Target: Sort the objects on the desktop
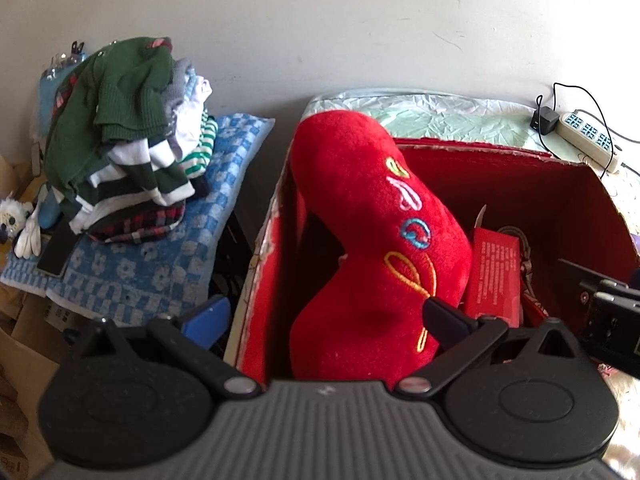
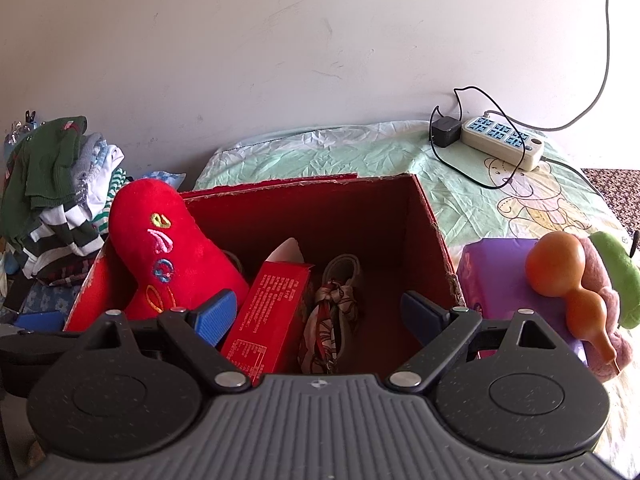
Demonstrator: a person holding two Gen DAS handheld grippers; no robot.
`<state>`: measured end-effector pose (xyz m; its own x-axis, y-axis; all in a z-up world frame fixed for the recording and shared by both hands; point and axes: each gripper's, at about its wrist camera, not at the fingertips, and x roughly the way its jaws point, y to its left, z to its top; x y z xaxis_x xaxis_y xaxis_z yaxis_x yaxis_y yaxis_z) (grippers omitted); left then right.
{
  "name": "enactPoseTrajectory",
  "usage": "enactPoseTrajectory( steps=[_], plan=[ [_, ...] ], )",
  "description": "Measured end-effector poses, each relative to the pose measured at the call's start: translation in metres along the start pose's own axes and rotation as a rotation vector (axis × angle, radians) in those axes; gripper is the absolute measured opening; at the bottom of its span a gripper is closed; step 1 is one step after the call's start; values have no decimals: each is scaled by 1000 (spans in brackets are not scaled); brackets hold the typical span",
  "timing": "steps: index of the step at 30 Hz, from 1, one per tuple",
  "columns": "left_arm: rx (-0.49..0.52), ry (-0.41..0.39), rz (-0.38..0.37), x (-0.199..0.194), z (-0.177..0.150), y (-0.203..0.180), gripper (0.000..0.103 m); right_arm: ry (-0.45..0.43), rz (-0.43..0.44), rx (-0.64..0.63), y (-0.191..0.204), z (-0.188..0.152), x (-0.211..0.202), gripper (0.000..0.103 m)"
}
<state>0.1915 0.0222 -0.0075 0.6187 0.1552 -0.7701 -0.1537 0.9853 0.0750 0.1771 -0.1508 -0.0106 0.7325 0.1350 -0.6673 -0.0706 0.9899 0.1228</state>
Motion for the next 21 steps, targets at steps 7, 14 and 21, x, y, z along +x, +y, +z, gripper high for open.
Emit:
enactPoseTrajectory(
  steps=[7, 14, 21],
  plan=[
    [7, -3, -4, -1, -1, -3, 102, 14, 2, 32, -5, -2, 0, 91],
    [22, -1, -8, 0, -2, -5, 102, 11, -2, 35, -6, -4, -1, 91],
    [71, 47, 4, 8, -4, -10, 102, 19, -11, 57, -10, -7, -1, 91]
  ],
)
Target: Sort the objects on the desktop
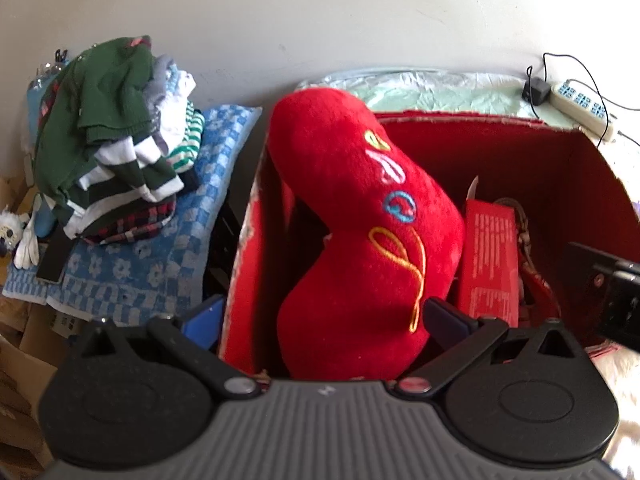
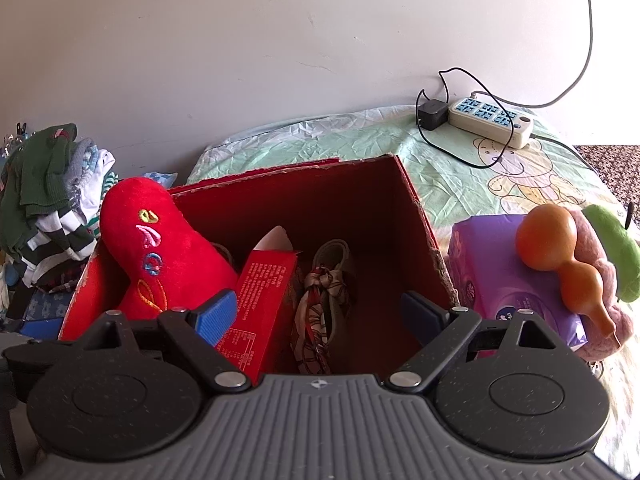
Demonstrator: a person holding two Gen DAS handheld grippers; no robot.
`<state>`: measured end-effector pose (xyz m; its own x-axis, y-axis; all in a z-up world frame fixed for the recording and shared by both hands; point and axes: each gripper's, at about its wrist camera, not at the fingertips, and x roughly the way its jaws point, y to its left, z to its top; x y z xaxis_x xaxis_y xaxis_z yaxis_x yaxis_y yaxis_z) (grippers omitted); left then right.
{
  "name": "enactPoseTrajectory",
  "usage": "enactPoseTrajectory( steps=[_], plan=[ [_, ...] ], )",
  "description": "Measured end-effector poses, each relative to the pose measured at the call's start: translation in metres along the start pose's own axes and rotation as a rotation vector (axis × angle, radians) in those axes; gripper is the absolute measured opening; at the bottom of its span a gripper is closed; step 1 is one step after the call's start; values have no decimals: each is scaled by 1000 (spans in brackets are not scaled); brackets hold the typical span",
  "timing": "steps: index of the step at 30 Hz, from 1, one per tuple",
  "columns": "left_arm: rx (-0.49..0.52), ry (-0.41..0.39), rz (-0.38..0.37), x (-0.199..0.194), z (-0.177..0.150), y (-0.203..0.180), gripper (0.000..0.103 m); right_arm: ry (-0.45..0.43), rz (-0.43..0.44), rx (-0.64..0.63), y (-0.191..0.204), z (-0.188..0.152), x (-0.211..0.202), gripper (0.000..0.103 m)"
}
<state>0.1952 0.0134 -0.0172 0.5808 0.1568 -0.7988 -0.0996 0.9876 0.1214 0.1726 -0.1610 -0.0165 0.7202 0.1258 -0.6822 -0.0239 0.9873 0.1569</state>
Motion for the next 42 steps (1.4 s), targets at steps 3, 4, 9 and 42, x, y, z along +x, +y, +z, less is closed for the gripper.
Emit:
enactPoseTrajectory(
  steps=[3, 4, 9, 42],
  plan=[
    [-13, 7, -12, 3, 0, 4, 102, -1, -4, -5, 0, -1, 0, 91],
    [-18, 12, -16, 4, 0, 5, 102, 0, -4, -4, 0, -1, 0, 91],
    [-26, 13, -24, 5, -1, 5, 102, 0, -7, -5, 1, -1, 0, 91],
    [-50, 11, -34, 14, -7, 6, 103, 33, 3, -30, 6, -6, 6, 90]
  ],
)
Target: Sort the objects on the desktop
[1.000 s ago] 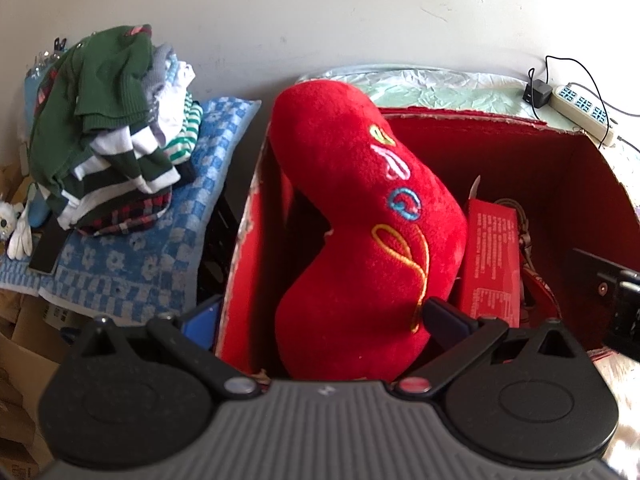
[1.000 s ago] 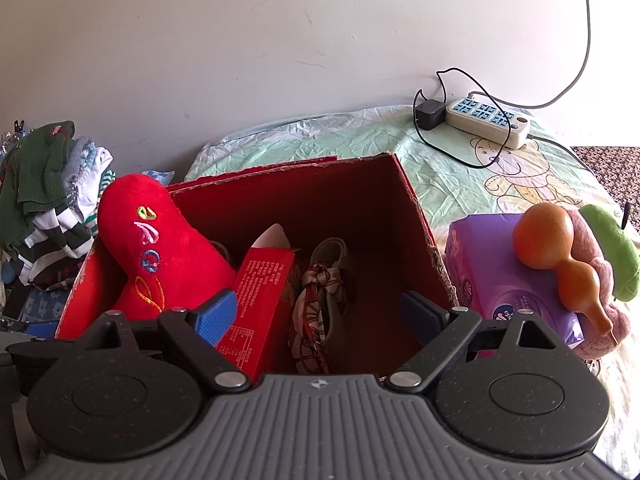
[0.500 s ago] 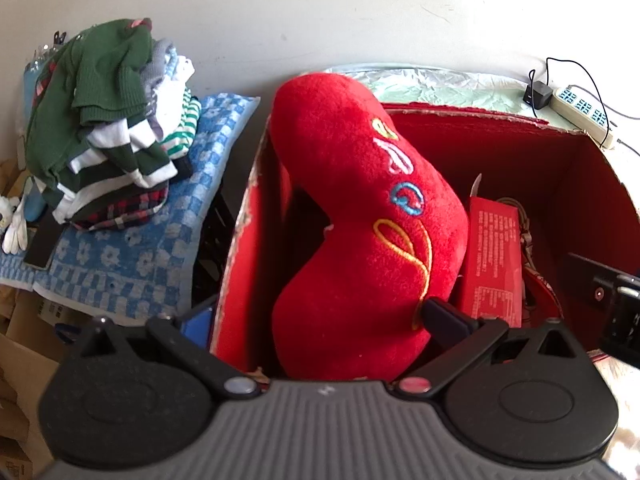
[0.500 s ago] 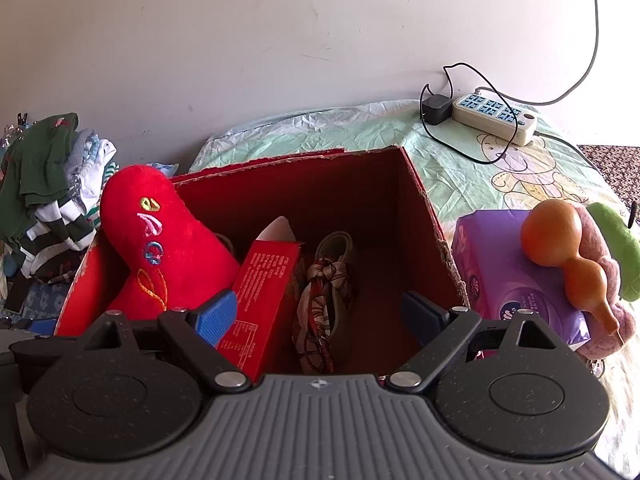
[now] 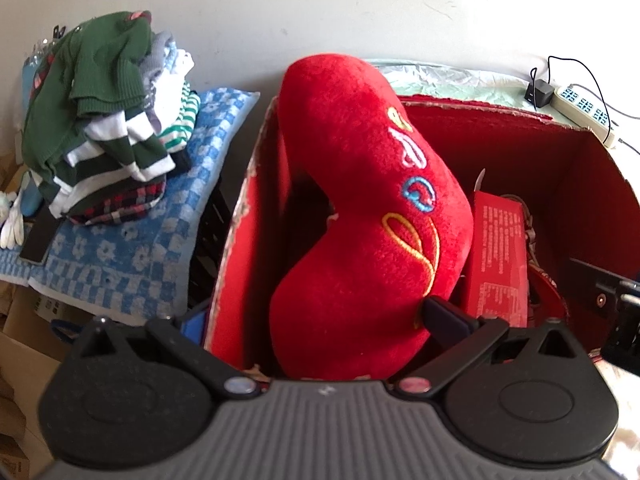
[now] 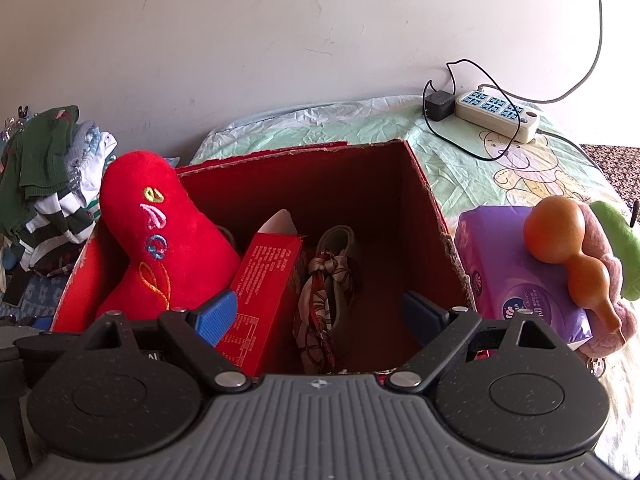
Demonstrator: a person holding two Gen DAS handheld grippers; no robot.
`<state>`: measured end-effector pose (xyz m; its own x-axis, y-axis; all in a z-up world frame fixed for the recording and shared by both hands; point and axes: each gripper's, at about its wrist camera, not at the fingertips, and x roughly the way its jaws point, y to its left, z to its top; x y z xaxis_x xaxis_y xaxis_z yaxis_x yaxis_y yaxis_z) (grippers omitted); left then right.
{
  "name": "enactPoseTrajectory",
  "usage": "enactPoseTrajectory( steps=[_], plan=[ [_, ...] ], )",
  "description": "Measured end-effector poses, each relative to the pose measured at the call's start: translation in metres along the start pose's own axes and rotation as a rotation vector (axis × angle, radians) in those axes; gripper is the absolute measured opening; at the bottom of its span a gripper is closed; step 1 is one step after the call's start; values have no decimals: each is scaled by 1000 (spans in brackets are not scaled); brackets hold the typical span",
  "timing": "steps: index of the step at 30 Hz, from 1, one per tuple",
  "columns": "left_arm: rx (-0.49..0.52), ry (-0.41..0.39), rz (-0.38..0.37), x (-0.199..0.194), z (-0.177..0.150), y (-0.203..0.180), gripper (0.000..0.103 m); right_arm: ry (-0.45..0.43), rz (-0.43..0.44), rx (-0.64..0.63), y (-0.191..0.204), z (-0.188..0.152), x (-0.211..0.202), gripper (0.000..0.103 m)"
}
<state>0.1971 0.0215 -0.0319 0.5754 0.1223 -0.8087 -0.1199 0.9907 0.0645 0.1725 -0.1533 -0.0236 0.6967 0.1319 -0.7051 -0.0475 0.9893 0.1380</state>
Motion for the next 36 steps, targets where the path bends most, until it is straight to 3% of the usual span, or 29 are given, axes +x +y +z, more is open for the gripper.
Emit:
enactPoseTrajectory(
  steps=[15, 23, 36],
  plan=[
    [5, 16, -1, 1, 2, 2, 103, -18, 3, -6, 0, 1, -2, 90],
    [23, -53, 34, -16, 6, -3, 103, -48, -1, -12, -1, 5, -8, 90],
    [52, -42, 30, -14, 4, -6, 103, -24, 0, -6, -2, 1, -5, 90]
  ],
)
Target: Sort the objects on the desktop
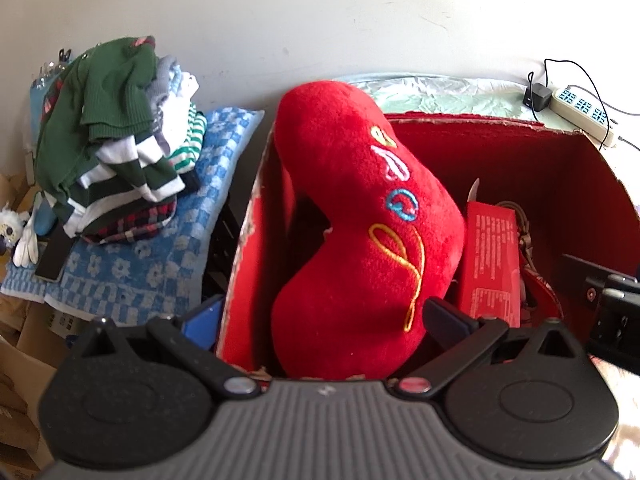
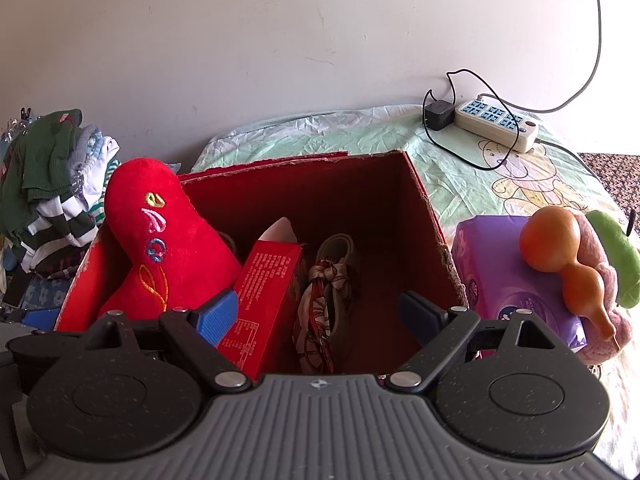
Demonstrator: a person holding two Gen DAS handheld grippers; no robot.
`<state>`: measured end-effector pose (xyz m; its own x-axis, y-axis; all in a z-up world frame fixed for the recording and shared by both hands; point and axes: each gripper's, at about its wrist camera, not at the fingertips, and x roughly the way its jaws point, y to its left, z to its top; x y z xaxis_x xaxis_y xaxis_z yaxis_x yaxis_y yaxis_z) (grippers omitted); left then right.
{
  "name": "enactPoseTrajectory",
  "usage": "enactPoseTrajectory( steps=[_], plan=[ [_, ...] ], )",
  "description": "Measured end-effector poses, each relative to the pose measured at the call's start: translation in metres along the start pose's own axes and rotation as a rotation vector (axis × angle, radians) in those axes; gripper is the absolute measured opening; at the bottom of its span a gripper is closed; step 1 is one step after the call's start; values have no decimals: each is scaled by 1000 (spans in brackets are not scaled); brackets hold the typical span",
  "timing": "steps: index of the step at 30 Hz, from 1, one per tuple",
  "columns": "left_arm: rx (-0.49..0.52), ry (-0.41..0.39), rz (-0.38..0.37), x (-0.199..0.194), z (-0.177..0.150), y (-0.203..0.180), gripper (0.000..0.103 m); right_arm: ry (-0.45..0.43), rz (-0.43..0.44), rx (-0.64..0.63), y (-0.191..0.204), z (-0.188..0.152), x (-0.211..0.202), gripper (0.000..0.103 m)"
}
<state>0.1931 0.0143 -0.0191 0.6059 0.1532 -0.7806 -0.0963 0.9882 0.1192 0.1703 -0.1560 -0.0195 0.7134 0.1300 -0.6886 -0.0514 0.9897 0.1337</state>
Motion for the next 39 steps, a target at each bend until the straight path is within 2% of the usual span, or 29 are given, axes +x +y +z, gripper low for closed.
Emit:
enactPoseTrajectory(
  steps=[16, 24, 39],
  plan=[
    [58, -10, -12, 1, -1, -1, 103, 1, -1, 9, -3, -1, 1, 90],
    [153, -35, -36, 0, 0, -1, 103, 5, -12, 14, -6, -4, 0, 90],
    [145, -31, -48, -4, -3, 1, 103, -6, -29, -20, 3, -10, -8, 85]
  ],
)
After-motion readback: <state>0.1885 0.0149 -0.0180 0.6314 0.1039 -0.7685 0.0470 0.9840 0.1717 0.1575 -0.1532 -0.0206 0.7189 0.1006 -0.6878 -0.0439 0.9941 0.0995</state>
